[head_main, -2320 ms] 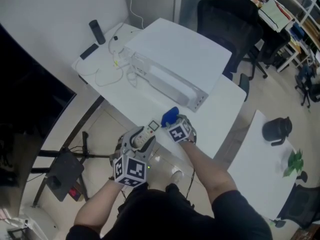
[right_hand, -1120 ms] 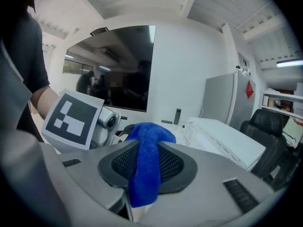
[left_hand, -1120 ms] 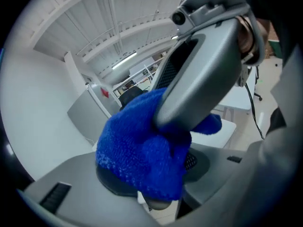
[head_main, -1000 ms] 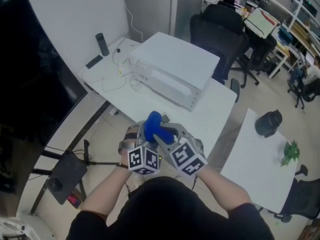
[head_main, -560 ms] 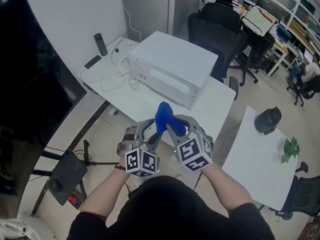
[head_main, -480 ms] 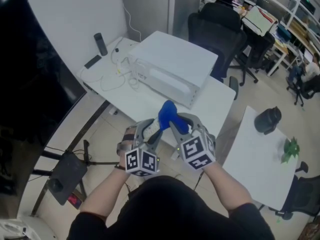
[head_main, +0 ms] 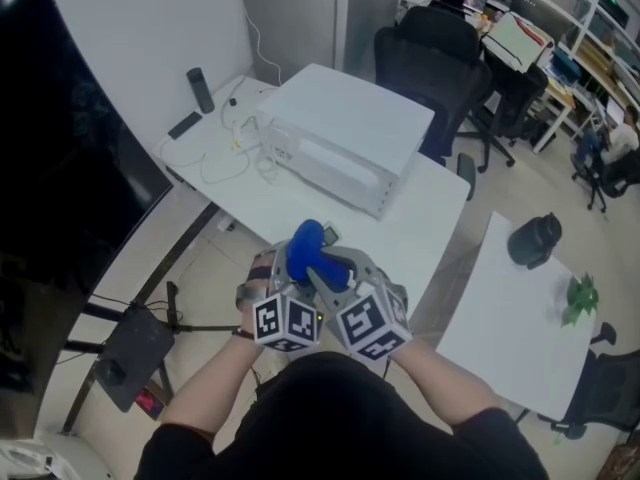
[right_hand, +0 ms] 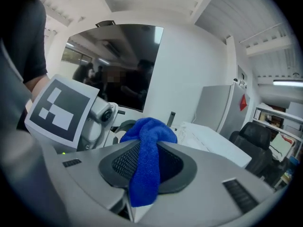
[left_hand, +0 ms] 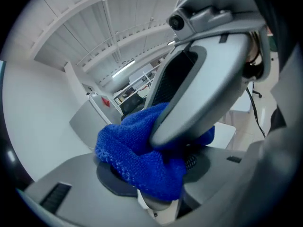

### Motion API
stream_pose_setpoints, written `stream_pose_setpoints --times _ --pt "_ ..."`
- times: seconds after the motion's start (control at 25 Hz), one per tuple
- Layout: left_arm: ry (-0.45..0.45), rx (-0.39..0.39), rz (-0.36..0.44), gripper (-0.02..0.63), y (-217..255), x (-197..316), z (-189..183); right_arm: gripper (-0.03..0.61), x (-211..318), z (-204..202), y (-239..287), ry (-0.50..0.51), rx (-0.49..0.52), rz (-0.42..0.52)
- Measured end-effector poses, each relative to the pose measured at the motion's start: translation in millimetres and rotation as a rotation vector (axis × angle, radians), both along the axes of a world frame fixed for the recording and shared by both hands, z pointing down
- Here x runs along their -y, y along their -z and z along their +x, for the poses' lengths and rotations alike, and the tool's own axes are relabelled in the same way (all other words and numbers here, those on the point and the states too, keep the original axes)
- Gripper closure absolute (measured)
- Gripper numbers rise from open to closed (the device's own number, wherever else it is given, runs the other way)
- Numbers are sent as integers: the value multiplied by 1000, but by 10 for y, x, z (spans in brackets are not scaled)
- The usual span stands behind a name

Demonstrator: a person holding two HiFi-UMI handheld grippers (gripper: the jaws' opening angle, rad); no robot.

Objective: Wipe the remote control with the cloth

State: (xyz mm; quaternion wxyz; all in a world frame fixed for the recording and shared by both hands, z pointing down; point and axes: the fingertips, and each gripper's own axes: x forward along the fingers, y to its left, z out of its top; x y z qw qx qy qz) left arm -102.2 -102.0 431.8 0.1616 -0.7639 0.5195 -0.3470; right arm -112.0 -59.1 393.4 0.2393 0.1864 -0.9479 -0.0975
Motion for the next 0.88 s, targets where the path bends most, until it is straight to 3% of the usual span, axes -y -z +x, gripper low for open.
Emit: stream_pose_setpoints --times 0.24,0.4,0.64,0.72,0.76,0.8,0.88 --pt "-15 -4 21 411 22 -77 -3 482 220 96 25 -65 -23 90" --pt "-26 -6 29 411 8 -120 -9 483 492 293 -7 -161 -30 90" --pt "-25 -32 29 411 20 -136 -9 483 663 445 171 -208 29 75" --pt "-9 -147 9 411 55 -114 -21 483 627 462 313 -193 126 34" --pt "1 -258 -9 411 76 -95 -49 483 610 485 400 -180 209 -4" --pt "13 -406 -34 411 109 -71 -95 483 605 527 479 -167 310 -54" --pt "27 -787 -92 411 204 -20 -227 482 634 653 554 -155 513 -177"
